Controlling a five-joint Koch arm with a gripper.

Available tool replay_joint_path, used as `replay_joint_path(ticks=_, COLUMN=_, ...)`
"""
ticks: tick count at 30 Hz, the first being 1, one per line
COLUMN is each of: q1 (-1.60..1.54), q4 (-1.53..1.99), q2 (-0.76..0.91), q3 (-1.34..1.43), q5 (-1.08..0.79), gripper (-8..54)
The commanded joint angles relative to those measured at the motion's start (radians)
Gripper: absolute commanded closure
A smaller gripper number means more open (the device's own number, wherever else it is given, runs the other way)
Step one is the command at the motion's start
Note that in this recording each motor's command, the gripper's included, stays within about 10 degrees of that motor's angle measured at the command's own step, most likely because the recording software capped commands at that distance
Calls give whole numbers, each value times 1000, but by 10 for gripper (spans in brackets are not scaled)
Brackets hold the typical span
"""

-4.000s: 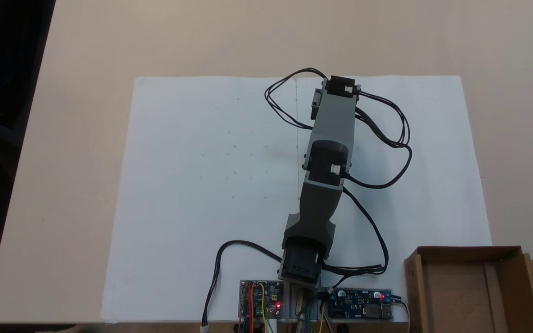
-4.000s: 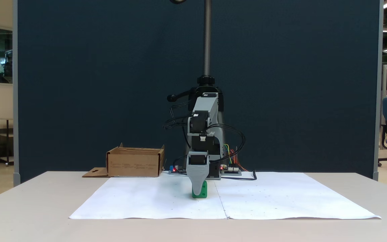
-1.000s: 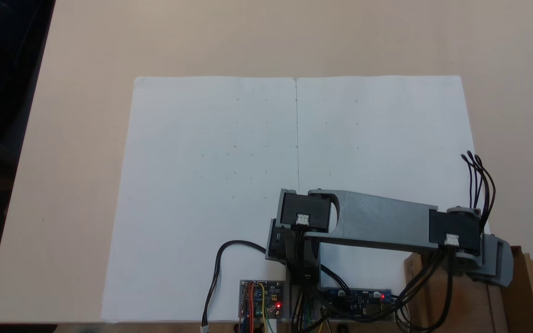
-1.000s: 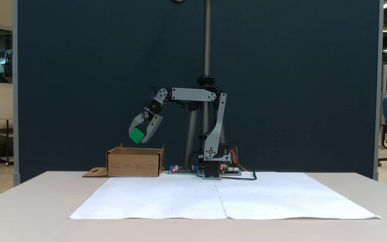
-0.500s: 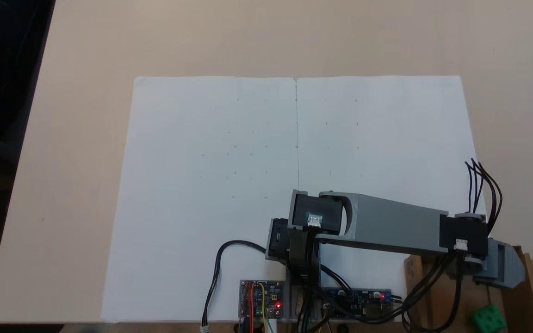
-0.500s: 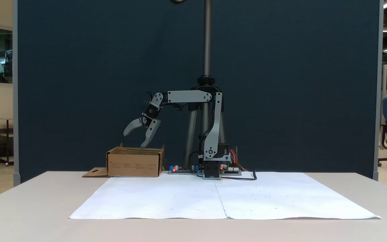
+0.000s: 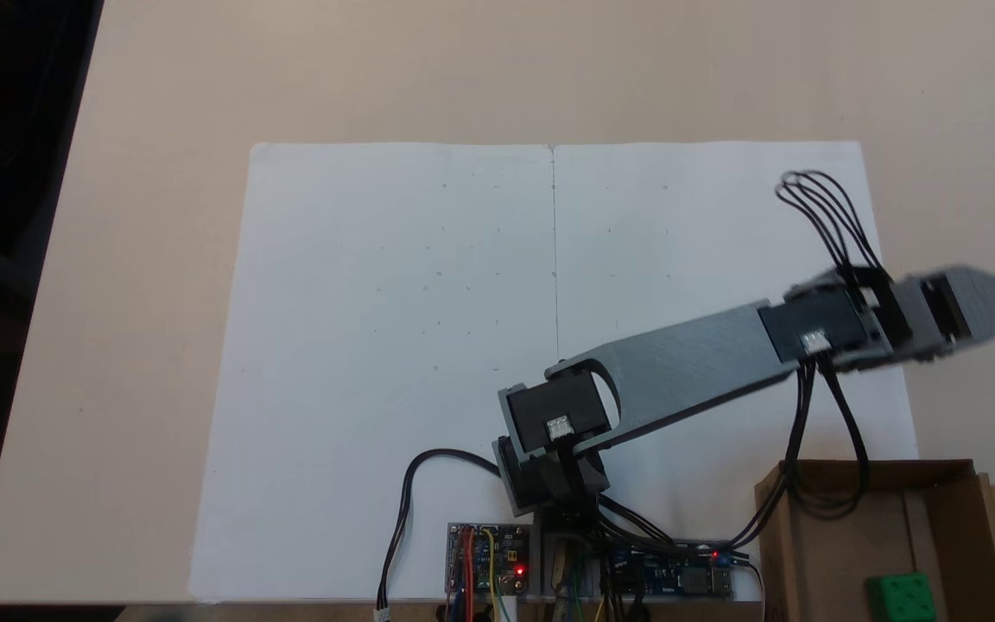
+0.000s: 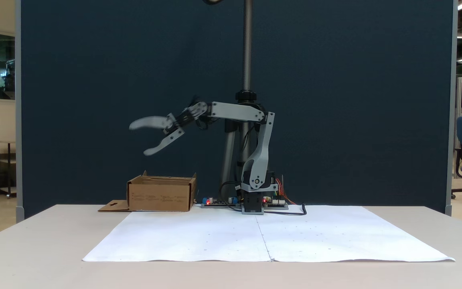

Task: Grasp a green dice and put it in the bin.

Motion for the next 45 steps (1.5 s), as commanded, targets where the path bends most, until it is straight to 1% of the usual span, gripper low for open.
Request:
replay_joint_path(ticks=1, q1=-130, q4=-66, q2=71, q3=-60, q5=40, gripper=29)
replay_joint_path(ticks=6, q1=-423, q4=-66, q2=121, q3=-32, q5=40, gripper=28)
replay_joint_path(ticks=10, q1=-637, q4=-67, q2=196, q3=86, q5=40, gripper=20)
replay_joint_path(ticks=14, q1=-804, q4=-92, q2=324, q3=293, q5=38, gripper=9)
replay_joint_path(ticks=18, q1=-946, q4=-222, q2=446, q3=512, q5=28, gripper=5)
replay_joint_path(ticks=22, q1=-1068, q4=-349, q2=531, q3=736, q5=-29, gripper=6)
replay_joint_path(ticks=30, q1=-1108, q4=-599, q2=571, q3=997, q5=-81, gripper=13)
replay_joint_path(ticks=36, q1=-1106, q4=-785, q2=581, q3=1203, q5=-98, gripper=33)
replay_joint_path(ticks=45, q1=-1117, q4=-1083, q2=584, q3=1407, q5=-124, gripper=32)
